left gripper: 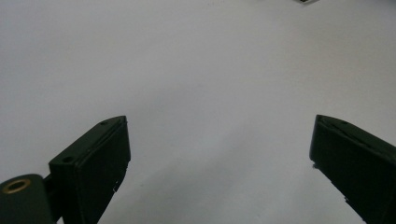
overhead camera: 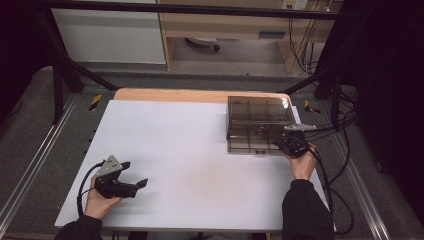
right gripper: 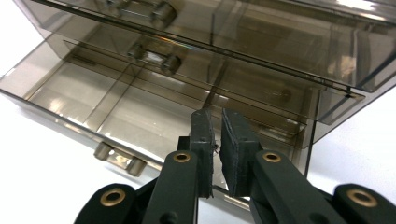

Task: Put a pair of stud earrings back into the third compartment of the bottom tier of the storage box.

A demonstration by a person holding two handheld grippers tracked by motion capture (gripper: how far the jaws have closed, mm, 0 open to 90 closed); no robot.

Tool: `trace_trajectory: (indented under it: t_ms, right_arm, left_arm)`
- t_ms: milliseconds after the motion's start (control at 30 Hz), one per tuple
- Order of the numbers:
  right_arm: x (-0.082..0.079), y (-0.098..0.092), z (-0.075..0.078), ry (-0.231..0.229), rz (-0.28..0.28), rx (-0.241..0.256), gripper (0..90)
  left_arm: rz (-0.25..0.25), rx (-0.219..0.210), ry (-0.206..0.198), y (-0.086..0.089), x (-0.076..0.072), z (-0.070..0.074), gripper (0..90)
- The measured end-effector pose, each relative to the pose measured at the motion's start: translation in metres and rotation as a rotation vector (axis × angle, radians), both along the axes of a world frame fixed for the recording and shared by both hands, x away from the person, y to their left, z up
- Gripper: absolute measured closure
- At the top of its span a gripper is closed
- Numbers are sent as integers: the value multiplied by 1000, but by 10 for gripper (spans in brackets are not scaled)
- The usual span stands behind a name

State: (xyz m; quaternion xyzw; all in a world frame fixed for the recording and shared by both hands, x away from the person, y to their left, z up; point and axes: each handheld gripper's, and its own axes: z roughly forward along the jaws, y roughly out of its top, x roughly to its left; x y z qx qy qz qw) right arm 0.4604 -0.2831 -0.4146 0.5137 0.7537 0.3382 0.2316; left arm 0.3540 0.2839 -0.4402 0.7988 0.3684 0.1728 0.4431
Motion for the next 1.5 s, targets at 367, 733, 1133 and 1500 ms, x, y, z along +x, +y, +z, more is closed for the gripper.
trace_trajectory:
  t_ms: [367,733,1133,1500]
  right_arm:
    - [7,3,-13,40,-4,-27,830]
    - [2,2,-7,-3,18,14,670]
    - [-25,9,13,-78,84,94,329]
    - [-49,21,17,-118,160,180,53]
  left_arm:
    - [0,0,2,0,0,0,47]
    - [0,-2,1,0,0,0,47]
    - [1,-1,1,0,0,0,48]
    - [0,1,4,-1,0,0,47]
